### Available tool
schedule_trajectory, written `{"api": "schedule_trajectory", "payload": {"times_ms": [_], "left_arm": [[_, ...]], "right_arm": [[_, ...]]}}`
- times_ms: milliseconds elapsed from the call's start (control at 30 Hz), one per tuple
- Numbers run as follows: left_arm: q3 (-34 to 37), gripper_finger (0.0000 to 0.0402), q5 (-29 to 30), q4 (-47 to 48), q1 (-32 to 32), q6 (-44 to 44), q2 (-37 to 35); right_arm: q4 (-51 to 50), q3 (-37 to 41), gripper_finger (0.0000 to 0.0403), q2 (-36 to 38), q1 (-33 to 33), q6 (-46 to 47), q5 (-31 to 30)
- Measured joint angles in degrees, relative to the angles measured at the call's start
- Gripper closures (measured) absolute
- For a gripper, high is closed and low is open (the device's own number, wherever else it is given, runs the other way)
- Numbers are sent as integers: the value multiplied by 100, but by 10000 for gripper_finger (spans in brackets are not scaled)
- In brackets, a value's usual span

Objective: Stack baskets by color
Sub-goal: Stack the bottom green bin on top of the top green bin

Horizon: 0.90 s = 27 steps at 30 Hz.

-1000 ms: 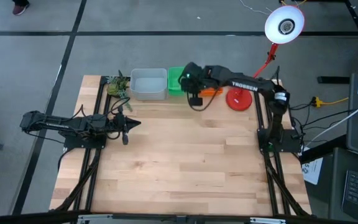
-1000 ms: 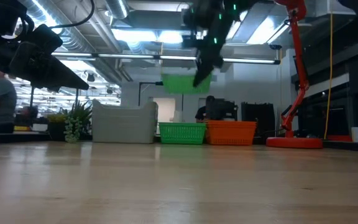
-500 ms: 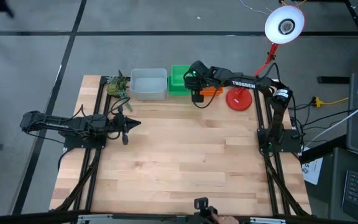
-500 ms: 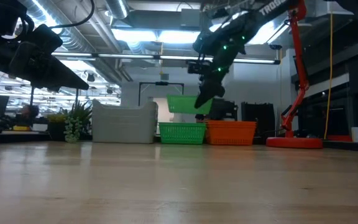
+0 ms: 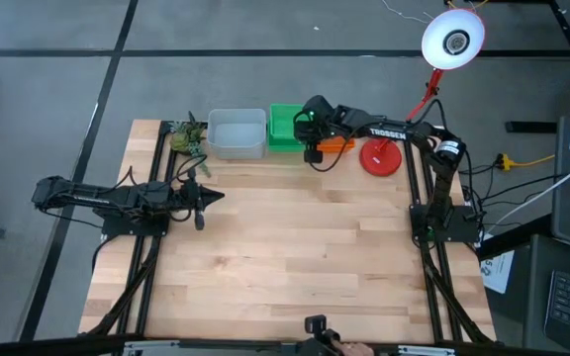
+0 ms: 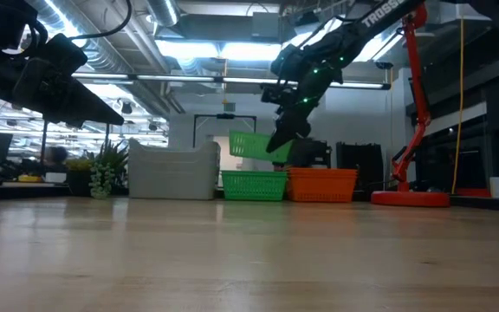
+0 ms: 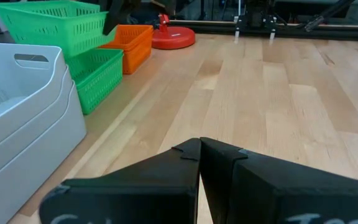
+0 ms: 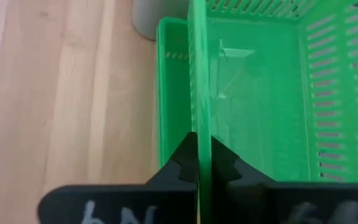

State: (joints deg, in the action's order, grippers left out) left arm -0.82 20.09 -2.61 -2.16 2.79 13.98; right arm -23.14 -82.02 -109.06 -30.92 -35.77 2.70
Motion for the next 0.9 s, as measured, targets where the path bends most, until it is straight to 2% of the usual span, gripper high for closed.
{"api": "schedule_trajectory", "payload": {"times_ms": [567,900], "left_arm": [[0,401,-1,2,1,0,0],[0,401,-1,1,-1,0,-1]], "right_arm": [[195,2,401,-208,2,99,-2],[157,0,353,-208,39,99,-2]]}}
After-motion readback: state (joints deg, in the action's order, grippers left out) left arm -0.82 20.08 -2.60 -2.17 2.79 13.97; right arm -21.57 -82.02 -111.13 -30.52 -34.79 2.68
